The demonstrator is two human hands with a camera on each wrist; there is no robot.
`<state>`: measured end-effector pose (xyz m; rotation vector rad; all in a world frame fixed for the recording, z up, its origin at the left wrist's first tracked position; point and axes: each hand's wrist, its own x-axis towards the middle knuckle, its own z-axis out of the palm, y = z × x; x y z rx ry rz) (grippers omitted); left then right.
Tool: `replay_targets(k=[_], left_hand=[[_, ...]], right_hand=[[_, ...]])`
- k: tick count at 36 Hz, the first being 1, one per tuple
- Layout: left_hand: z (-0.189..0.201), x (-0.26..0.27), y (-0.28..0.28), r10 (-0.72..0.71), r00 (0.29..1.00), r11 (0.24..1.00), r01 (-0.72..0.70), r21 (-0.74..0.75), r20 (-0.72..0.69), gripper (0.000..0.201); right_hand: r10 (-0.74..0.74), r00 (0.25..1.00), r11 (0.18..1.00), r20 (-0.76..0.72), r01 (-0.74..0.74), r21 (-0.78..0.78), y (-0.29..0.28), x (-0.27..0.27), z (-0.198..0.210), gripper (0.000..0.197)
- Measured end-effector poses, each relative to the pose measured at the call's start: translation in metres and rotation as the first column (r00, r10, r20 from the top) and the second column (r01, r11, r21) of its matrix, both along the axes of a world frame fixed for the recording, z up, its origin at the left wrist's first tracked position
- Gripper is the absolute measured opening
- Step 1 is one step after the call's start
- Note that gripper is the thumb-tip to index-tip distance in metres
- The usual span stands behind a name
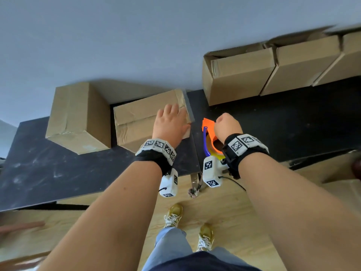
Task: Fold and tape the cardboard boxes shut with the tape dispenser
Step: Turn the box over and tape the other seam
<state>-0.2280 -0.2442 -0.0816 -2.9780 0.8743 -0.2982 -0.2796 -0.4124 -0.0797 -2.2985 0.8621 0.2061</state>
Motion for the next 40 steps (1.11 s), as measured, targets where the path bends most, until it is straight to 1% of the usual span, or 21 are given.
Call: replay_targets(k=[2, 5, 9, 12, 16, 20, 24, 28, 31, 33, 37, 40], left_hand=[[-0.002, -0.007, 0.005, -0.02, 0.999, 1.0, 0.02, -0.015, -0.027, 0.046], [-0.003, -0.015, 0.013, -0.042, 0.995, 0.998, 0.038, -0.046, -0.088, 0.053], [0.004, -0.022, 0.023, -0.009, 0.99, 0.998, 0.0, -0.067, -0.137, 0.053], [0.01, -0.023, 0.03, 0.037, 0.986, 0.994, -0.053, -0.093, -0.164, 0.051], [0.014, -0.022, 0.041, 0.061, 0.972, 0.993, -0.083, -0.089, -0.228, 0.054], [0.012, -0.025, 0.055, 0.1, 0.975, 0.983, -0.128, -0.133, -0.201, 0.061], [0.005, -0.026, 0.067, 0.13, 0.97, 0.965, -0.171, -0.198, -0.204, 0.065], [-0.004, -0.026, 0.078, 0.2, 0.955, 0.934, -0.253, -0.251, -0.218, 0.051], [-0.008, -0.024, 0.084, 0.226, 0.943, 0.908, -0.295, -0.297, -0.245, 0.05], [-0.006, -0.023, 0.088, 0.253, 0.931, 0.878, -0.335, -0.341, -0.264, 0.045], [-0.002, -0.017, 0.097, 0.306, 0.907, 0.817, -0.406, -0.41, -0.288, 0.032], [0.0, -0.017, 0.105, 0.313, 0.909, 0.803, -0.408, -0.433, -0.277, 0.03]], right_hand=[[0.004, 0.998, 1.0, 0.067, -0.006, 0.031, 0.0, 0.002, 0.01, 0.029], [0.025, 0.99, 0.999, 0.137, -0.03, 0.038, 0.003, 0.005, 0.022, 0.033], [0.062, 0.978, 0.995, 0.198, -0.075, 0.063, 0.012, 0.008, 0.029, 0.039], [0.104, 0.972, 0.989, 0.211, -0.124, 0.084, 0.017, 0.009, 0.031, 0.044], [0.176, 0.963, 0.975, 0.203, -0.199, 0.1, 0.025, 0.013, 0.032, 0.052], [0.215, 0.955, 0.963, 0.204, -0.242, 0.116, 0.032, 0.019, 0.032, 0.059], [0.26, 0.951, 0.945, 0.169, -0.287, 0.157, 0.042, 0.028, 0.028, 0.064], [0.317, 0.937, 0.921, 0.148, -0.342, 0.188, 0.052, 0.031, 0.022, 0.063], [0.302, 0.938, 0.926, 0.168, -0.331, 0.181, 0.057, 0.032, 0.016, 0.061], [0.297, 0.936, 0.931, 0.189, -0.328, 0.162, 0.06, 0.032, 0.014, 0.057], [0.341, 0.916, 0.929, 0.211, -0.363, 0.073, 0.063, 0.03, 0.011, 0.052], [0.402, 0.889, 0.913, 0.219, -0.408, -0.023, 0.064, 0.027, 0.007, 0.052]])
